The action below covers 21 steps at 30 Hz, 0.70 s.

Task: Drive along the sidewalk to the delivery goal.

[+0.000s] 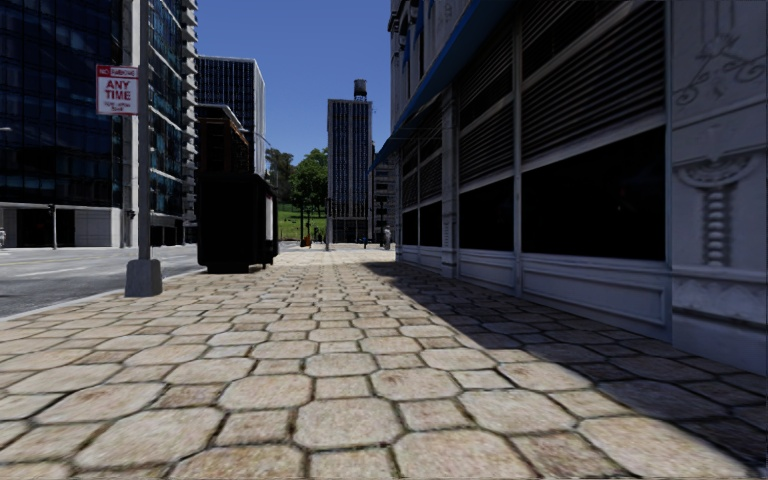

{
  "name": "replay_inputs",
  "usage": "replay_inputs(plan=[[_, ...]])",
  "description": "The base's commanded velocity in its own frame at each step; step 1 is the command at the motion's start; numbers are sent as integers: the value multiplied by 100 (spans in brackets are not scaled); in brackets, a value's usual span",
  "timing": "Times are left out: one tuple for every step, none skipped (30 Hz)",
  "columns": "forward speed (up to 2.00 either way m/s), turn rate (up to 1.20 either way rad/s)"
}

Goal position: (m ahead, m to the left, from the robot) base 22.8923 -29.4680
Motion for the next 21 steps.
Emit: replay_inputs(plan=[[200, 0], [200, 0], [200, 0], [200, 0], [200, 0], [200, 0], [200, 0], [200, 0], [200, 0], [200, 0], [200, 0], [200, 0], [200, 0], [200, 0], [200, 0], [200, 0], [200, 0], [200, 0], [200, 0], [200, 0], [200, 0]])
